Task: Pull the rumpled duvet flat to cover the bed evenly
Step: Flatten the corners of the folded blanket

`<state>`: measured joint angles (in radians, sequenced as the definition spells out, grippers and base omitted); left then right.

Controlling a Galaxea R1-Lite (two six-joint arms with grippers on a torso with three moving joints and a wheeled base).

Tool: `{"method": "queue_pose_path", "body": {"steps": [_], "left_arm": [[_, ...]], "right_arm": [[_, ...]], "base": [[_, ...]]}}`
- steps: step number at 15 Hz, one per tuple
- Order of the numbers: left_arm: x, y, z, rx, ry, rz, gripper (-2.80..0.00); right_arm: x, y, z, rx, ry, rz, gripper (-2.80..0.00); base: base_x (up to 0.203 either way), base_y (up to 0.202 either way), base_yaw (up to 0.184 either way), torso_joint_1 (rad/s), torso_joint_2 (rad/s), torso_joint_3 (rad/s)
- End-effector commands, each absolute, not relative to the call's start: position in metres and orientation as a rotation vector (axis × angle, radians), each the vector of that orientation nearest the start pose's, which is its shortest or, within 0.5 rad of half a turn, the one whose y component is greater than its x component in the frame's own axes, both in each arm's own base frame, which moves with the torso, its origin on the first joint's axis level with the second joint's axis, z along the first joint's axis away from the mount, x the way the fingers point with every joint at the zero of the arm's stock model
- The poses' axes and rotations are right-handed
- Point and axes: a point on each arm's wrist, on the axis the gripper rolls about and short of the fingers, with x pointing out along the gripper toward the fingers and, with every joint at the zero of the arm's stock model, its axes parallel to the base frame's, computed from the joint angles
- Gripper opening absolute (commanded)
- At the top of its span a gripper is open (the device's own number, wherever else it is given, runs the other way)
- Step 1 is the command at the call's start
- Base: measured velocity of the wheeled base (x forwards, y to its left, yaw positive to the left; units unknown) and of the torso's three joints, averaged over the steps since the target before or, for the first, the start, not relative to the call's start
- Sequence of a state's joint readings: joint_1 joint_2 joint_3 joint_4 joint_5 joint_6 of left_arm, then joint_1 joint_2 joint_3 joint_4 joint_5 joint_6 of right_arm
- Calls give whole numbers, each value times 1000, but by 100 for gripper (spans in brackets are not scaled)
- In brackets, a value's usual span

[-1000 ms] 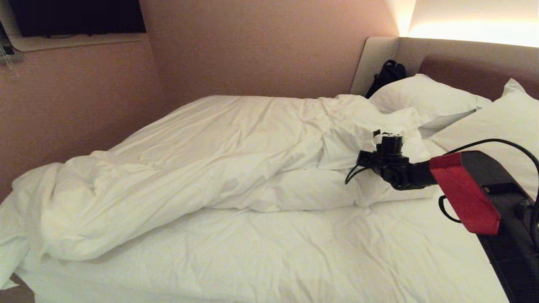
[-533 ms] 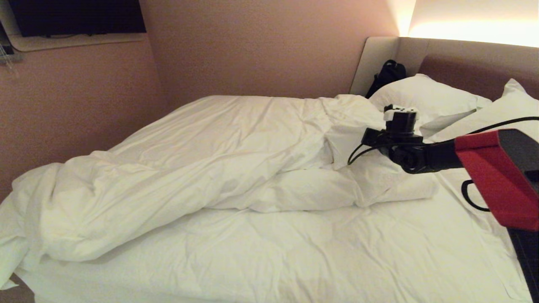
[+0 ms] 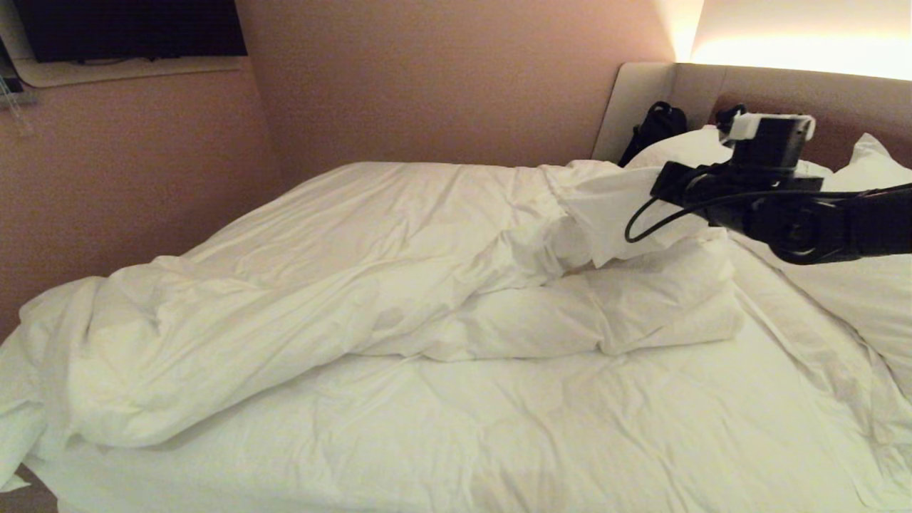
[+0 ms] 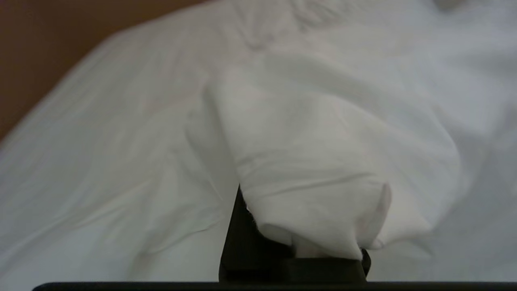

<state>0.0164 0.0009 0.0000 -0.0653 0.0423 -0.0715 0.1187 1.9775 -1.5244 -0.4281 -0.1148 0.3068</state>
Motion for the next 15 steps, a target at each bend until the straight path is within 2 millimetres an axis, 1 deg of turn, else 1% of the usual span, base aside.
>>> {"method": "queue_pose_path", "body": {"steps": [1, 3, 7, 10, 12, 14, 15], "left_arm": [[-23, 1, 82, -73, -67, 57, -280], [-23, 1, 82, -73, -67, 57, -280], [-23, 1, 82, -73, -67, 57, -280], [-23, 1, 82, -73, -67, 57, -280], [-23, 1, 82, -73, -67, 57, -280], [-23, 1, 82, -73, -68, 57, -280], [-23, 1, 82, -73, -67, 57, -280]], "right_arm": [[370, 43, 303, 313, -52, 82, -280], [340, 40, 322, 314, -89, 114, -280], [272, 32, 356, 309, -180, 184, -280], [224, 26, 370, 308, -234, 192, -280], [200, 18, 371, 305, -214, 164, -280], [185, 11, 362, 302, -160, 126, -280], [174, 10, 359, 302, -141, 117, -280]], "base": [[0, 0, 0, 0, 0, 0], [0, 0, 0, 0, 0, 0], [0, 0, 0, 0, 0, 0], [0, 0, 0, 0, 0, 0], [0, 0, 0, 0, 0, 0], [0, 0, 0, 0, 0, 0], [0, 0, 0, 0, 0, 0]]}}
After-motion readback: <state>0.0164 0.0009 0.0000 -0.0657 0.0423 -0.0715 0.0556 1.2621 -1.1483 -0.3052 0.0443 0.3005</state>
